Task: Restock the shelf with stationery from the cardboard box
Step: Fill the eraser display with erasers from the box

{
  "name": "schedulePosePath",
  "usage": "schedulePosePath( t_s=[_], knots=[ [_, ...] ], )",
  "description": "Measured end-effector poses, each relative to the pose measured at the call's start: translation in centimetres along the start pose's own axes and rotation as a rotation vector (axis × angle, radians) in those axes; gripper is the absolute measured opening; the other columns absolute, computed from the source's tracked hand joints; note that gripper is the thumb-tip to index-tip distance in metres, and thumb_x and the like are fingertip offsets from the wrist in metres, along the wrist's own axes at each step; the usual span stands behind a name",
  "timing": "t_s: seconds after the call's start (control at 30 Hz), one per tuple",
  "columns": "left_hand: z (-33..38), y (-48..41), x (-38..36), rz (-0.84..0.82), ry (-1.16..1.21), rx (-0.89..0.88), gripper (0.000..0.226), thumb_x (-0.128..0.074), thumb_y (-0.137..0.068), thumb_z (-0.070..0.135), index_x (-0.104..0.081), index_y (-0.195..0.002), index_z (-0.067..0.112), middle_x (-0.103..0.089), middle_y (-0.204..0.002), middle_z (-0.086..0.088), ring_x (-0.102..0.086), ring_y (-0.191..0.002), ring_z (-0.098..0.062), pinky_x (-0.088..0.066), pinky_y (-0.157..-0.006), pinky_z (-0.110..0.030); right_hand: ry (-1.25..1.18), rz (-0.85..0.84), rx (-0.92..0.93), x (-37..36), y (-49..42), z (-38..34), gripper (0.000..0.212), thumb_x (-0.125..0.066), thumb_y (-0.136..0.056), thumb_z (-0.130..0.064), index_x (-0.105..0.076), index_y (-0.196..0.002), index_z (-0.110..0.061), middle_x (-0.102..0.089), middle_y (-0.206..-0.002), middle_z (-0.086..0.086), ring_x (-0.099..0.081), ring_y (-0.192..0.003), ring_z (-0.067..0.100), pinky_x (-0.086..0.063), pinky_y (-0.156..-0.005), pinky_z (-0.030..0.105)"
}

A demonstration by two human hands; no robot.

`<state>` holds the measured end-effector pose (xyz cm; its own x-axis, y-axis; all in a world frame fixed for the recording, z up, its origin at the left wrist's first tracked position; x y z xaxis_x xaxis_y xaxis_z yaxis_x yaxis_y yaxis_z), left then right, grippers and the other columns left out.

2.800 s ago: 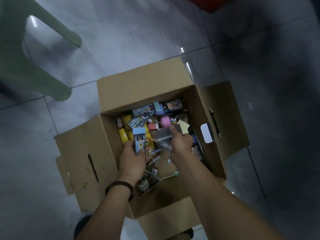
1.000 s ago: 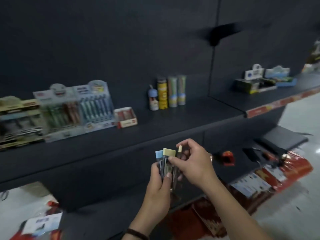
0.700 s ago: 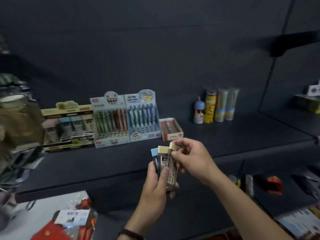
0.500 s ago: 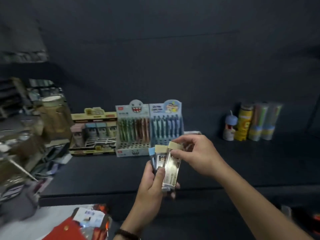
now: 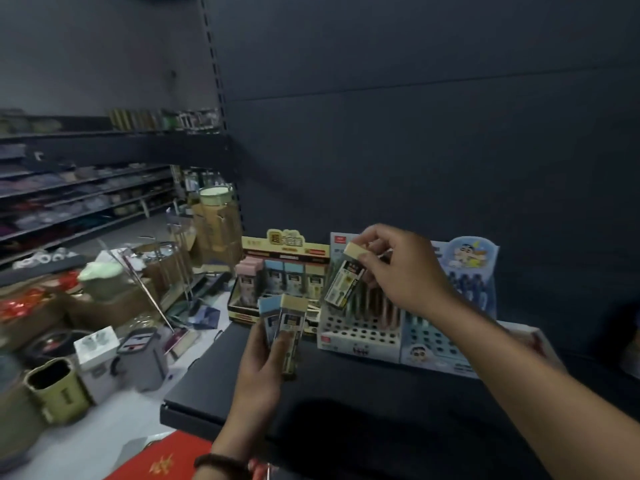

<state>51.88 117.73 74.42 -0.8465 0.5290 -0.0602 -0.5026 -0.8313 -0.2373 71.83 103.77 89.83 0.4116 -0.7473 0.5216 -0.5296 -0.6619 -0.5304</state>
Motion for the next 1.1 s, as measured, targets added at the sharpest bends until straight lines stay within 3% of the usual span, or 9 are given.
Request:
schedulePosePath(
  t_s=[0.1,0.17,0.27,0.4,0.47,0.6,0.77,0.93,1.1],
  knots=[
    [-0.5,-3.2,2.4,-0.052,-0.001,-0.017,0.030,-0.061,-0.105,0.008,-0.065,-0.123,0.031,-0.078,-0.107,0.000,-0.072,-0.091,-0.025,-0.060,-0.069,-0.044,0.132,-0.020,0.036,-3.8,-3.1,-0.6,0.013,-0.071,-0.100,-0.021,-0.067,-0.099,-0.033,-0.070,-0.098,-0.011,-0.069,-0.085,0.007,-0.057,-0.076,0.035],
    [-0.7,-5.0,3.6,-0.075,-0.011,-0.020,0.033,-0.062,-0.103,0.005,-0.064,-0.121,0.032,-0.077,-0.105,0.003,-0.071,-0.088,-0.025,-0.061,-0.066,-0.042,0.224,-0.024,0.043,-5.8,-4.8,-1.0,0.013,-0.071,-0.099,-0.018,-0.065,-0.096,-0.029,-0.069,-0.096,-0.011,-0.063,-0.085,0.004,-0.046,-0.072,0.028],
    [-1.4,-7.3,4.9,-0.114,-0.012,-0.005,0.034,-0.061,-0.104,0.005,-0.063,-0.123,0.034,-0.077,-0.109,0.007,-0.074,-0.093,-0.024,-0.062,-0.071,-0.044,0.350,-0.048,0.029,-8.7,-6.8,-0.8,0.011,-0.070,-0.098,-0.016,-0.066,-0.095,-0.026,-0.072,-0.095,-0.007,-0.065,-0.085,0.010,-0.049,-0.071,0.032],
    [-1.4,-9.8,5.9,-0.165,0.023,-0.027,0.038,-0.057,-0.107,0.013,-0.054,-0.130,0.042,-0.073,-0.112,0.022,-0.074,-0.100,-0.010,-0.061,-0.076,-0.037,0.458,-0.063,-0.029,-11.5,-7.8,1.1,0.008,-0.068,-0.098,-0.013,-0.068,-0.099,-0.020,-0.072,-0.096,-0.002,-0.066,-0.091,0.017,-0.058,-0.080,0.039],
    [-1.7,-10.6,6.1,-0.147,0.053,-0.017,0.036,-0.056,-0.108,0.013,-0.053,-0.133,0.039,-0.071,-0.110,0.027,-0.073,-0.104,-0.012,-0.062,-0.083,-0.043,0.483,-0.069,-0.059,-12.3,-7.9,1.9,0.008,-0.068,-0.099,-0.013,-0.067,-0.098,-0.020,-0.071,-0.096,-0.001,-0.065,-0.089,0.018,-0.058,-0.080,0.040],
    [-3.1,-11.4,6.0,-0.095,0.110,0.046,0.039,-0.054,-0.109,0.016,-0.052,-0.142,0.037,-0.074,-0.125,0.011,-0.070,-0.118,-0.015,-0.058,-0.102,-0.051,0.519,-0.112,-0.101,-13.3,-8.1,2.7,0.011,-0.066,-0.098,-0.010,-0.066,-0.097,-0.021,-0.070,-0.098,-0.001,-0.063,-0.088,0.016,-0.057,-0.078,0.036],
    [-4.1,-11.2,5.4,-0.114,0.184,0.084,0.053,-0.051,-0.107,0.008,-0.044,-0.151,0.035,-0.072,-0.127,0.004,-0.074,-0.110,-0.015,-0.064,-0.086,-0.039,0.604,-0.170,-0.117,-13.6,-9.5,2.8,0.019,-0.066,-0.092,-0.004,-0.065,-0.095,-0.023,-0.066,-0.101,-0.001,-0.062,-0.092,0.018,-0.058,-0.079,0.040],
    [-4.3,-11.4,5.3,-0.126,0.205,0.078,0.060,-0.051,-0.106,0.004,-0.039,-0.155,0.036,-0.069,-0.133,0.001,-0.072,-0.115,-0.018,-0.063,-0.094,-0.049,0.618,-0.212,-0.157,-14.6,-10.3,3.1,0.028,-0.070,-0.091,-0.004,-0.063,-0.086,-0.030,-0.060,-0.101,-0.002,-0.062,-0.085,0.016,-0.059,-0.074,0.037],
    [-4.8,-11.7,5.7,-0.096,0.187,0.061,0.062,-0.058,-0.104,0.006,-0.042,-0.153,0.040,-0.066,-0.137,0.004,-0.066,-0.126,-0.023,-0.058,-0.100,-0.059,0.701,-0.182,-0.114,-15.2,-10.9,2.8,0.017,-0.070,-0.090,-0.001,-0.073,-0.087,-0.018,-0.069,-0.092,0.000,-0.066,-0.083,0.016,-0.062,-0.078,0.039]
  ],
)
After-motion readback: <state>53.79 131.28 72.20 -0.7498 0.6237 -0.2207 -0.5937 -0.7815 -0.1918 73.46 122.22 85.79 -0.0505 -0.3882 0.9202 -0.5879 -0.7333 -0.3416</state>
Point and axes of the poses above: each hand's wrist, its own y-axis away from the middle knuckle, its own x-axis out of the back of the hand, z = x × y, the point moved 6 cm from there along -y, towards the middle knuckle
